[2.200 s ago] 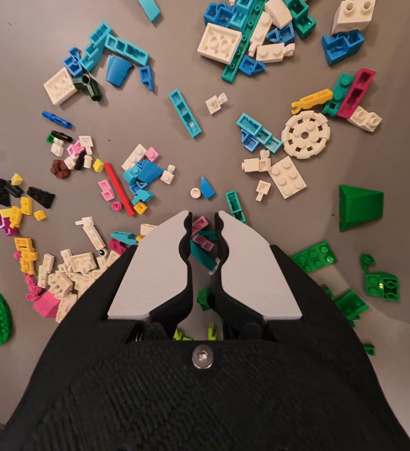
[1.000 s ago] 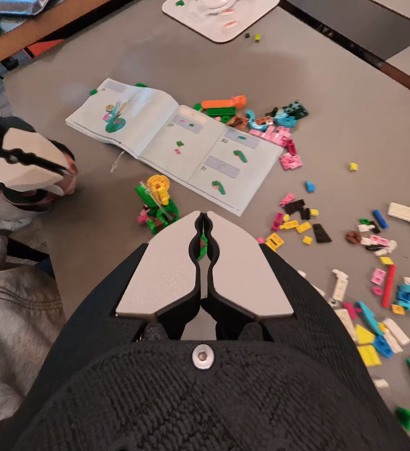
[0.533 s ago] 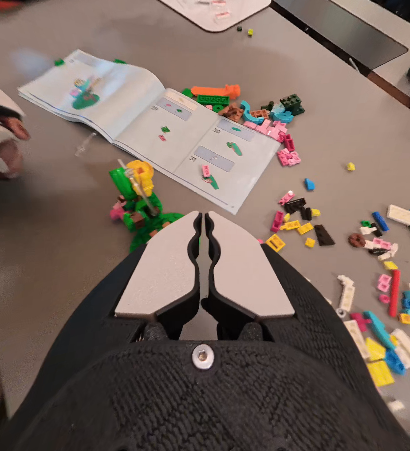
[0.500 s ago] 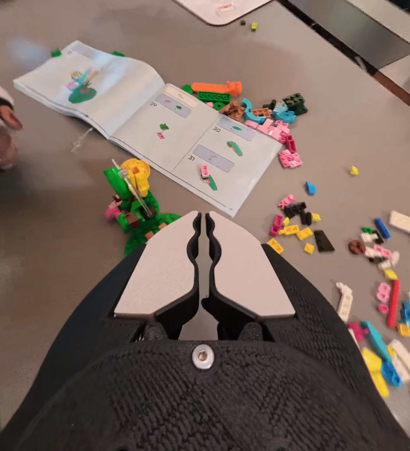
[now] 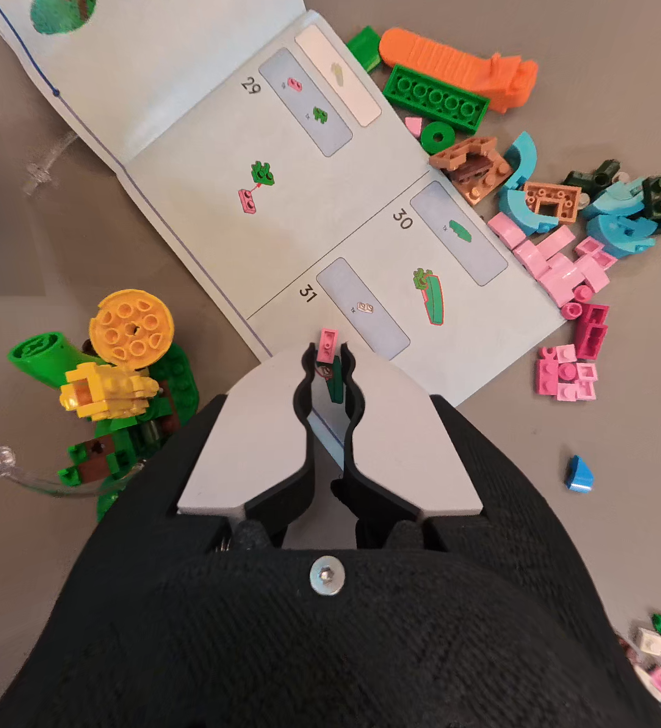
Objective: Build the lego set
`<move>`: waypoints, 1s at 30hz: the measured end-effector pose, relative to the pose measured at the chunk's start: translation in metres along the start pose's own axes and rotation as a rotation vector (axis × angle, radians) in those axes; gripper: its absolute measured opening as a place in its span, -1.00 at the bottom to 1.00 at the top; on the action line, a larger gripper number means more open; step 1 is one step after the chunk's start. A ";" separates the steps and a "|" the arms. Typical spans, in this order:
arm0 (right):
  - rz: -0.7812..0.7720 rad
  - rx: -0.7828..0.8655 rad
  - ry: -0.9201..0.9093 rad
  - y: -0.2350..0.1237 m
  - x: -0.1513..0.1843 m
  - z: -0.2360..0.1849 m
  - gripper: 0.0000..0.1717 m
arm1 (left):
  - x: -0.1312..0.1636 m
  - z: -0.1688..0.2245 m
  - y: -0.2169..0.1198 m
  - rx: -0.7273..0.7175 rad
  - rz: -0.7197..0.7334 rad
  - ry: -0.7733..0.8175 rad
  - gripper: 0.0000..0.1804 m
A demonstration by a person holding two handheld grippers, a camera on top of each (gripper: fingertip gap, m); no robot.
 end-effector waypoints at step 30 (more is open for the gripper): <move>0.318 0.835 -1.353 -0.068 0.012 -0.166 -0.93 | -0.016 0.038 0.026 0.365 -0.127 -0.249 -0.89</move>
Point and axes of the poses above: each gripper's, where its closed fingertips meet, y out along the fingers, x out of its underside, z = x × y across the jaws, the point moved 8 cm from there along -y, back along the fingers, and after that the axes turned 3 degrees about -x, right-handed, at the moved point
